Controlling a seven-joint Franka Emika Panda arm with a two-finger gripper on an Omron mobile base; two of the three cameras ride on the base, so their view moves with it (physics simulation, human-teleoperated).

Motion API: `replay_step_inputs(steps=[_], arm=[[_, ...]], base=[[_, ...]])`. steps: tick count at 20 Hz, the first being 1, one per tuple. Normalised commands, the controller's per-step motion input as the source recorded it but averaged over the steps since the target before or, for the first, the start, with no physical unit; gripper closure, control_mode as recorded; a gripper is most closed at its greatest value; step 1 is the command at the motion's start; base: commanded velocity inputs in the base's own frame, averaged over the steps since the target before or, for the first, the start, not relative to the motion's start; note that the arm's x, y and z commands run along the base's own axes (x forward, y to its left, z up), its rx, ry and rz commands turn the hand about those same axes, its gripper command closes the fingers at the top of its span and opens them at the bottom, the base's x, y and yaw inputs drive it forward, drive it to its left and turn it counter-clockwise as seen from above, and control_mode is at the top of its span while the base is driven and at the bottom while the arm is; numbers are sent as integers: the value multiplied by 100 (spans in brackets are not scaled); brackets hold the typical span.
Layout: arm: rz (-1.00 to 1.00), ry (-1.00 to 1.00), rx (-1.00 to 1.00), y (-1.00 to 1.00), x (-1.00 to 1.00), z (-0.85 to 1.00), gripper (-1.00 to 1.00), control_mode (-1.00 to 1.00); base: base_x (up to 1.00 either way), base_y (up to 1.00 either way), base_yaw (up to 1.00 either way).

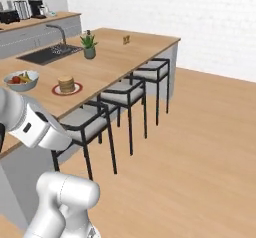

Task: Take the strawberry from the fridge and place it on top of the pancake, located on the dining counter.

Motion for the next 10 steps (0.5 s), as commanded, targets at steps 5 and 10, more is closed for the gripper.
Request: replay_step_inputs(steps=[5, 10], arm=[[0, 0, 0, 0, 0, 0, 100, 100], [0, 0, 0, 0, 0, 0, 100, 100]], base=[[70, -26, 39], [66, -17, 46]])
